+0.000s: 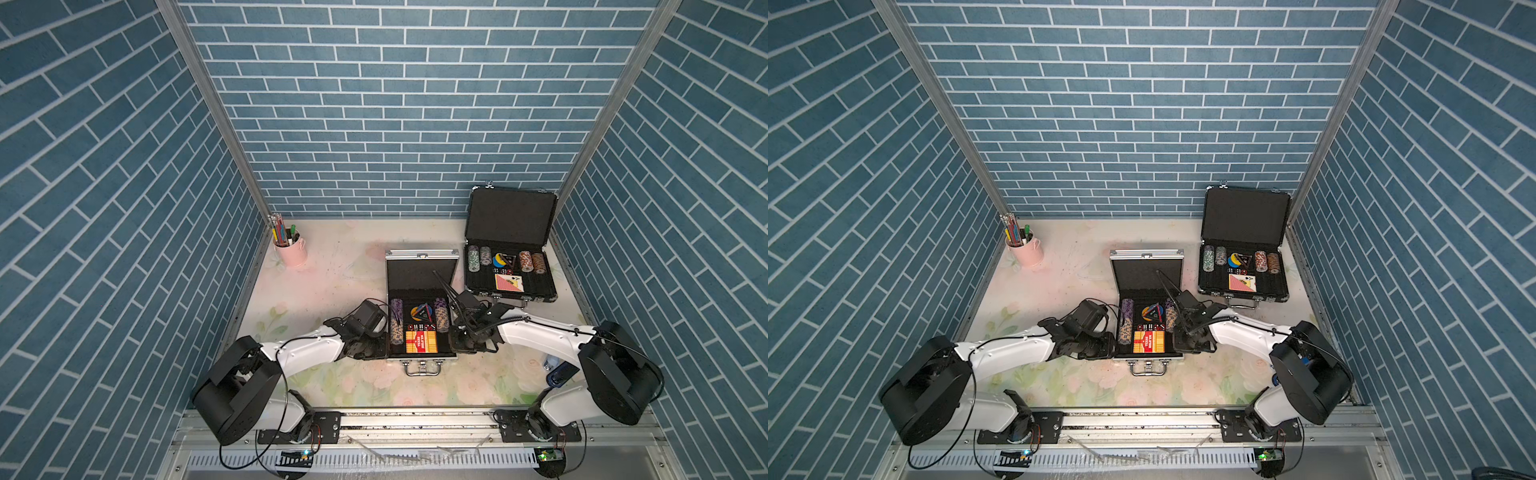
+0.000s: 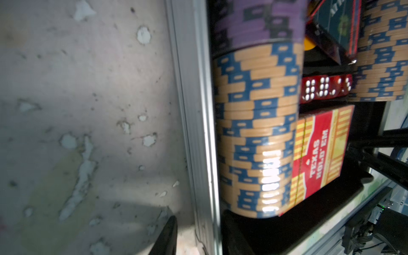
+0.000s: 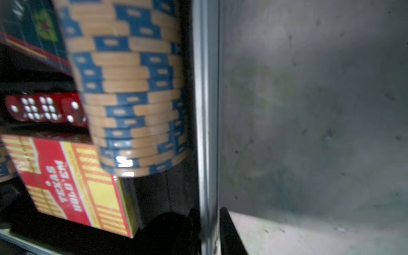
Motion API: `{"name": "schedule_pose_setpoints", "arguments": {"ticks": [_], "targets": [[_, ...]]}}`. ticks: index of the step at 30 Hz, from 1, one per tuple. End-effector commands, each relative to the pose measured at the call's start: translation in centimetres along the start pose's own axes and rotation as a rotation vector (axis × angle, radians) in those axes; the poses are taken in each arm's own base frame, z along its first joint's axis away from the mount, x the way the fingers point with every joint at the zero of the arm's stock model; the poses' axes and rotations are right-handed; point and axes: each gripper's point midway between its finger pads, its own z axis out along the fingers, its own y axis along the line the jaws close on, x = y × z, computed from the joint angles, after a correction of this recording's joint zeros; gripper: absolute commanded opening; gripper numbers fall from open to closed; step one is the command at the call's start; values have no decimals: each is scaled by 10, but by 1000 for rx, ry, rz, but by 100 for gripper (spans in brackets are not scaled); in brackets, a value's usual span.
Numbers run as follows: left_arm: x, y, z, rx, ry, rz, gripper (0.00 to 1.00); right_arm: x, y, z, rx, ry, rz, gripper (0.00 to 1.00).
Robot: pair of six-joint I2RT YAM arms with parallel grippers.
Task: Close the poker set cases
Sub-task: Move the poker set case to the center of the board.
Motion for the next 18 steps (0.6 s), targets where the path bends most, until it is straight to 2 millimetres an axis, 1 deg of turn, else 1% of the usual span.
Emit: {"name": "schedule_pose_setpoints", "arguments": {"ticks": [1, 6, 9, 11, 13, 15, 18], "targets": [[32, 34, -5, -143, 99, -28, 40, 31, -33, -12, 125, 102, 55, 29], [26, 25, -16, -116, 74, -22, 45, 21, -24, -35, 81, 60, 50, 38], [20, 17, -29, -93, 34, -10, 55, 15, -22, -54, 53, 29, 51, 43], [14, 10, -40, -73, -2, 9, 59, 12, -21, -66, 28, 11, 57, 46], [6, 5, -51, -67, -36, 27, 65, 4, -19, -81, -9, -18, 68, 48], [0, 3, -58, -62, -60, 33, 71, -5, -19, -97, -37, -54, 79, 51], [-12, 3, -63, -37, -98, 18, 75, -21, -19, -123, -65, -109, 93, 56]]}}
